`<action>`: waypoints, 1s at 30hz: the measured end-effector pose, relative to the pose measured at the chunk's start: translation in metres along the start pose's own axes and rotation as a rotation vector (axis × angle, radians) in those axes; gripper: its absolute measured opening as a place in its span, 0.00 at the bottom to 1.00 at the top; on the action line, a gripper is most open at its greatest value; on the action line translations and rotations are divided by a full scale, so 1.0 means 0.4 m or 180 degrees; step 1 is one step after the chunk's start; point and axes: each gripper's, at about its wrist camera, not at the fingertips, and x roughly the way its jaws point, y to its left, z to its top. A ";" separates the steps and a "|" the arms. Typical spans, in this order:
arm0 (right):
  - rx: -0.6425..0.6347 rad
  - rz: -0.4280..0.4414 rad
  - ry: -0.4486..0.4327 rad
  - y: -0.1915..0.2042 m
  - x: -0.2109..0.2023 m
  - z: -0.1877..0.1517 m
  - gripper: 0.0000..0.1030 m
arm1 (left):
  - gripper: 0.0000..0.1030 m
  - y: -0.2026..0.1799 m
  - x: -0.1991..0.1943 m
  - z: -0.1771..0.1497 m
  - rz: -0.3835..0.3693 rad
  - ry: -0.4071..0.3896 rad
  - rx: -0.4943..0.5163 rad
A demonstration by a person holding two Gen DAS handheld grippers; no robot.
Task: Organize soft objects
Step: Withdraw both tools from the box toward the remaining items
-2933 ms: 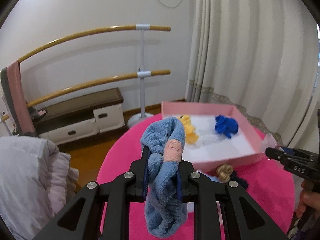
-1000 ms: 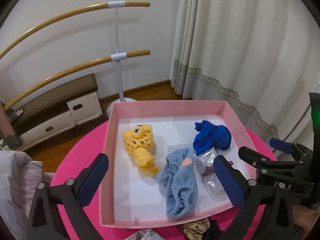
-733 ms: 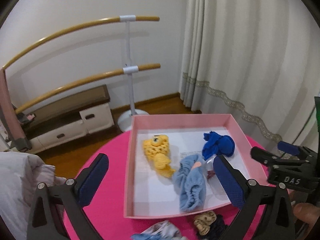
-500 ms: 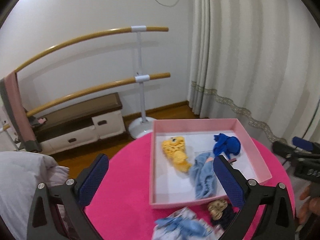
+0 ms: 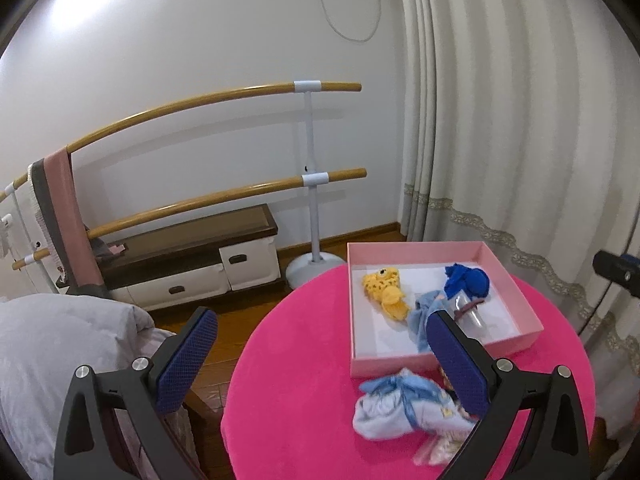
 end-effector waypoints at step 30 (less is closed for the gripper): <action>-0.0110 0.0107 0.0254 0.047 -0.024 -0.173 1.00 | 1.00 -0.063 -0.096 -0.131 -0.0130 0.0217 0.0074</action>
